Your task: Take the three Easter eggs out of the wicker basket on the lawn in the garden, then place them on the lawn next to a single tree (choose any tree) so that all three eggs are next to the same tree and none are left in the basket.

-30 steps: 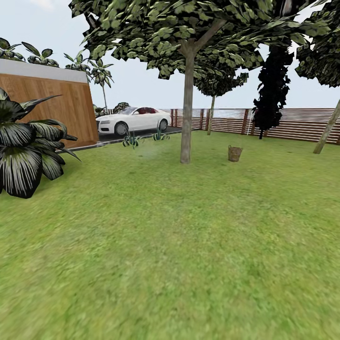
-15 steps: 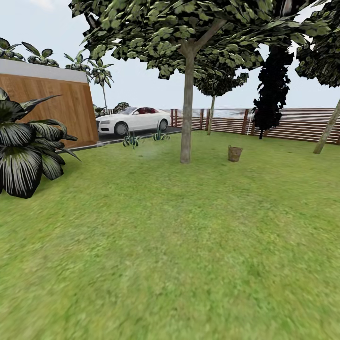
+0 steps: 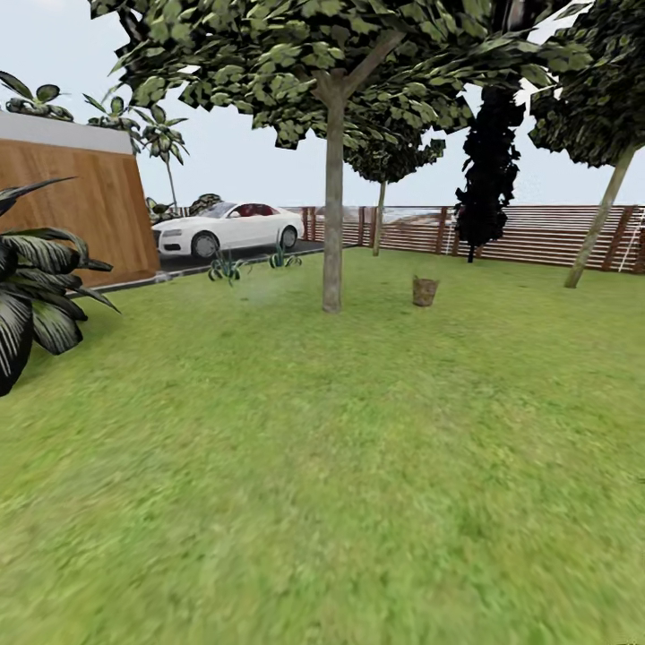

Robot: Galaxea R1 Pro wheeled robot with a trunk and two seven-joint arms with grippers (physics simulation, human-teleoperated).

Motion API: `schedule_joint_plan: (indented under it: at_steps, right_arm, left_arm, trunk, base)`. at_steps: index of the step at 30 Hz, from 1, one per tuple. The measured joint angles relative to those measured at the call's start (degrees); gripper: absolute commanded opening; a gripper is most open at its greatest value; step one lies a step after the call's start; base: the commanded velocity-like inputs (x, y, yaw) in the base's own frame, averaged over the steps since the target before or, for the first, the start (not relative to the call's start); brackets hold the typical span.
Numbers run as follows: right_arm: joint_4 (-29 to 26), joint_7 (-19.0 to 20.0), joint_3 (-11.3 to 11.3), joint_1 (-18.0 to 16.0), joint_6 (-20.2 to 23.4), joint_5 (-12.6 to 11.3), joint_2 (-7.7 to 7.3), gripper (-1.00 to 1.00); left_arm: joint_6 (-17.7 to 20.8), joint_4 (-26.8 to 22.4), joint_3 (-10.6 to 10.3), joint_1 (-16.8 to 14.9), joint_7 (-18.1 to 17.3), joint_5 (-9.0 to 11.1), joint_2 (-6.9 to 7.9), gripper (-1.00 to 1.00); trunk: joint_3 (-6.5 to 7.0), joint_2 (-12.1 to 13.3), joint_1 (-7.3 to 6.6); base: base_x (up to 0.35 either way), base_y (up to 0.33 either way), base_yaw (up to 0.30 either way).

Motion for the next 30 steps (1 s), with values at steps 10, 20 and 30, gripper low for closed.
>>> schedule_joint_plan:
  at_steps: [10, 20, 30]
  right_arm:
    - [0.0, -0.6, 1.4, 0.0, -0.2, 5.8, -0.6, 1.0]
    - [0.1, -0.6, 1.4, 0.0, -0.3, 5.9, -0.49, 1.0]
    - [0.1, -0.6, 1.4, 0.0, -0.4, 5.9, -0.59, 1.0]
  left_arm:
    - [-0.3, -0.2, 3.8, 0.0, 0.4, 7.0, -0.01, 1.0]
    - [-0.4, -0.2, 3.7, 0.0, 0.3, 7.2, 0.04, 1.0]
    - [-0.4, -0.3, 3.8, 0.0, 0.3, 7.2, 0.26, 1.0]
  trunk:
    - [-0.03, 0.0, 0.0]
    - [-0.07, 0.0, 0.0]
    - [-0.07, 0.0, 0.0]
  base:
    - [0.341, -0.092, -0.112]
    - [0.341, -0.097, -0.28]
    - [0.341, -0.097, -0.292]
